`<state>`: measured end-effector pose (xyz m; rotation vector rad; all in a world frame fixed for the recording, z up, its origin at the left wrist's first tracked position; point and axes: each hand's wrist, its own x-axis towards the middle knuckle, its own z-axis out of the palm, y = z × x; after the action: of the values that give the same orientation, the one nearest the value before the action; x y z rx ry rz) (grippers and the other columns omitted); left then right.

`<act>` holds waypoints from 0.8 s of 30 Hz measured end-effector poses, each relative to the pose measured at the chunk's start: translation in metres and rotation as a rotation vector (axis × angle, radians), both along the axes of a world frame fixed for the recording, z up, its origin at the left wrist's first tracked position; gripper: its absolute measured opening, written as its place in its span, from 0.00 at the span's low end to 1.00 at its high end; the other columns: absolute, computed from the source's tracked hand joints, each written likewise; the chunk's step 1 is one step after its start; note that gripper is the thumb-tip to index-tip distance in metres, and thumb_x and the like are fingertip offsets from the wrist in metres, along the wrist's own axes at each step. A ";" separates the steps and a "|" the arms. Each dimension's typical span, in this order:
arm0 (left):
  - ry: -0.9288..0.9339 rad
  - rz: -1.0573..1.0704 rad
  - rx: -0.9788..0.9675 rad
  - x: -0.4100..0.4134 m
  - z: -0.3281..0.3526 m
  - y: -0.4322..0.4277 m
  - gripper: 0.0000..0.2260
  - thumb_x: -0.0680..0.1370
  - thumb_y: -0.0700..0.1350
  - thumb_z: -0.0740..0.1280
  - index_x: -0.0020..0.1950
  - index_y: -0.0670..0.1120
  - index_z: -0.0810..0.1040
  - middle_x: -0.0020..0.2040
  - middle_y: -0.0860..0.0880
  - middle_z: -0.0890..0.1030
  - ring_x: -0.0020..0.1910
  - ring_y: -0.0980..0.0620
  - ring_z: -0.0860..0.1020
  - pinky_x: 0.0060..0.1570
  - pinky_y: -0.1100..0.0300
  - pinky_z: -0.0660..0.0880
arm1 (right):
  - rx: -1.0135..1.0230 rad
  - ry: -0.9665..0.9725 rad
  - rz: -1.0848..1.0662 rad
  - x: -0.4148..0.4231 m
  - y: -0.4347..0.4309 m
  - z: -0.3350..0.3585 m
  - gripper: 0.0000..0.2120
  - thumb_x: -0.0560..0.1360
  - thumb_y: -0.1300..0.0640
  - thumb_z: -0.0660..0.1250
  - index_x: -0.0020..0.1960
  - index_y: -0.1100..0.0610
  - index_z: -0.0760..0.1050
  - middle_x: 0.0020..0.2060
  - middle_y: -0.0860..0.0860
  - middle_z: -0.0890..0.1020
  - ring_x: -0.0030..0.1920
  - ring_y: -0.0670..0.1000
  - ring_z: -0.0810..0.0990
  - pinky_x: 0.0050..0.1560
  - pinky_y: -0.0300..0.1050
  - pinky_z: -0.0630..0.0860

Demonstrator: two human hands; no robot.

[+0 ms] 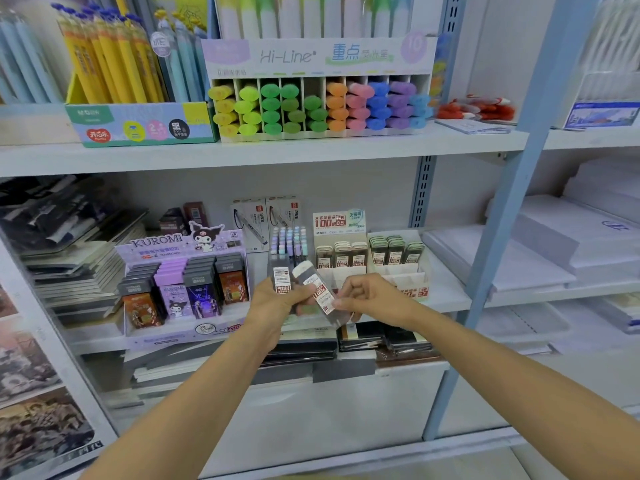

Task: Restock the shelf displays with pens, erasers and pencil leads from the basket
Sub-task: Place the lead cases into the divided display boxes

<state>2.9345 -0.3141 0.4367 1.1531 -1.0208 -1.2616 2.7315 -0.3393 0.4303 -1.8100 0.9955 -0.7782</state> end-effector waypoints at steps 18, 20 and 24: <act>-0.076 -0.024 -0.006 0.019 -0.001 0.001 0.08 0.79 0.35 0.65 0.57 0.38 0.76 0.38 0.44 0.83 0.32 0.51 0.80 0.31 0.60 0.78 | -0.390 -0.097 -0.414 0.014 -0.047 0.043 0.10 0.77 0.61 0.66 0.54 0.51 0.68 0.52 0.51 0.81 0.51 0.50 0.81 0.48 0.44 0.80; -0.079 -0.023 -0.010 0.025 -0.003 0.000 0.07 0.78 0.35 0.66 0.56 0.39 0.77 0.40 0.42 0.83 0.33 0.49 0.80 0.34 0.58 0.79 | -0.461 -0.027 -0.407 0.019 -0.057 0.042 0.10 0.78 0.61 0.66 0.52 0.50 0.67 0.52 0.50 0.81 0.51 0.49 0.81 0.50 0.46 0.80; -0.070 -0.035 -0.007 0.027 -0.006 -0.004 0.07 0.78 0.34 0.66 0.55 0.40 0.77 0.43 0.40 0.83 0.34 0.49 0.80 0.35 0.58 0.79 | -0.533 0.137 -0.390 0.028 -0.070 0.033 0.11 0.78 0.61 0.66 0.51 0.48 0.66 0.47 0.47 0.80 0.48 0.46 0.81 0.49 0.42 0.79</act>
<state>2.9618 -0.3181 0.4308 1.1857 -1.1007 -1.2510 2.7592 -0.4093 0.4630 -2.1674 1.3470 -1.2647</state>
